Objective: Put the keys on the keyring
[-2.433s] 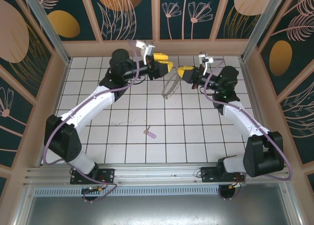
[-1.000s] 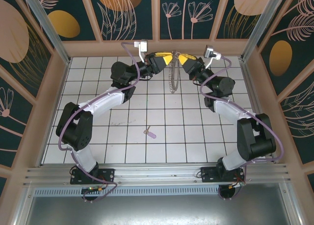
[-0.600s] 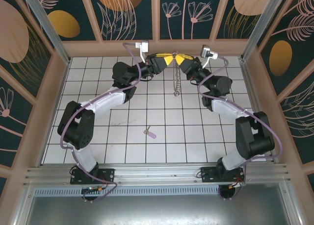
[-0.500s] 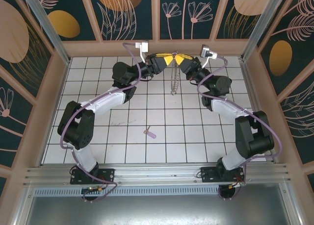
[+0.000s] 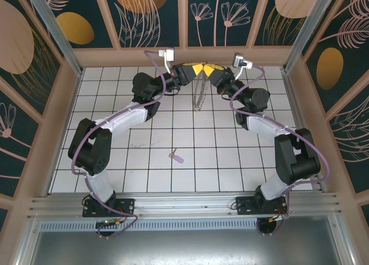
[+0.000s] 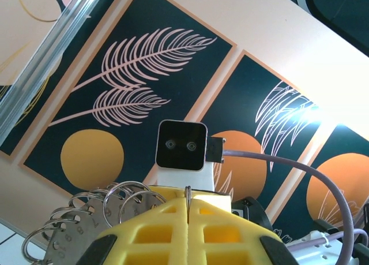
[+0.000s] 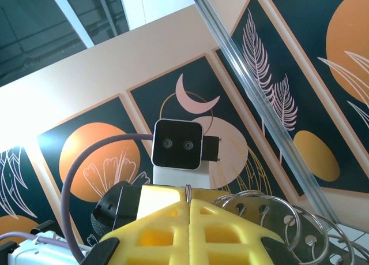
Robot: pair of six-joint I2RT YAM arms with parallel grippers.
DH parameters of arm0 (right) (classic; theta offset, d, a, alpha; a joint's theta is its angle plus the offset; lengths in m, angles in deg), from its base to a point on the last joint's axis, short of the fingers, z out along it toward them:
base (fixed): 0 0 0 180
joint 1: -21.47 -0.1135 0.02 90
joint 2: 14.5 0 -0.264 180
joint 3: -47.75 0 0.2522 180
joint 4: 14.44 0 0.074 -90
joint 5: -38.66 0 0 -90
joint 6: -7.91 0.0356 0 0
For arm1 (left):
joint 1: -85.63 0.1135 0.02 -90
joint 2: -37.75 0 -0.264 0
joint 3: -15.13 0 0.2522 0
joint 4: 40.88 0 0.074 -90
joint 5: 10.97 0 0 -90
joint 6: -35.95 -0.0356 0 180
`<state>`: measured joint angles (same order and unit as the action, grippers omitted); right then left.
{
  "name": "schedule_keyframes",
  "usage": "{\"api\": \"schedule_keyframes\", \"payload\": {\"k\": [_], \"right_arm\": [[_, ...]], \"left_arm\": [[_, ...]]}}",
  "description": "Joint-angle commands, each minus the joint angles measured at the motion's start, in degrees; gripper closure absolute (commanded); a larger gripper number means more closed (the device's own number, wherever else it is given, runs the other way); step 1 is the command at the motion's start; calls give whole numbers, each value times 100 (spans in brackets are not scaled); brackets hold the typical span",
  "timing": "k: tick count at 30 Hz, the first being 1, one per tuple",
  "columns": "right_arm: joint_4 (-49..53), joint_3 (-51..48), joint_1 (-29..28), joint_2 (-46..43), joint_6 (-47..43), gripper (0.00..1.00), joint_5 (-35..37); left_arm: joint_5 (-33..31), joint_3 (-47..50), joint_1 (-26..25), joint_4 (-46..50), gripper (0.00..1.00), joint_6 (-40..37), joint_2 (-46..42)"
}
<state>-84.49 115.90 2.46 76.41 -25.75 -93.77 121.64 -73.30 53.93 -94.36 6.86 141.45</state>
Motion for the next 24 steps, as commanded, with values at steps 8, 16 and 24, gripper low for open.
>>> {"api": "schedule_keyframes", "payload": {"k": [8, 16, 24], "right_arm": [[1069, -307, 721, -590, -379, 42, -235], [3173, -225, 1185, -1139, -1744, 40, -853], [3568, -66, 1232, -1208, -2147, 47, -1662]], "left_arm": [[133, -233, -45, 1546, 100, -1566, -314], [772, -1343, -38, 4601, 100, -4038, -397], [1586, -2344, -38, 6407, 100, -5152, -30]]}}
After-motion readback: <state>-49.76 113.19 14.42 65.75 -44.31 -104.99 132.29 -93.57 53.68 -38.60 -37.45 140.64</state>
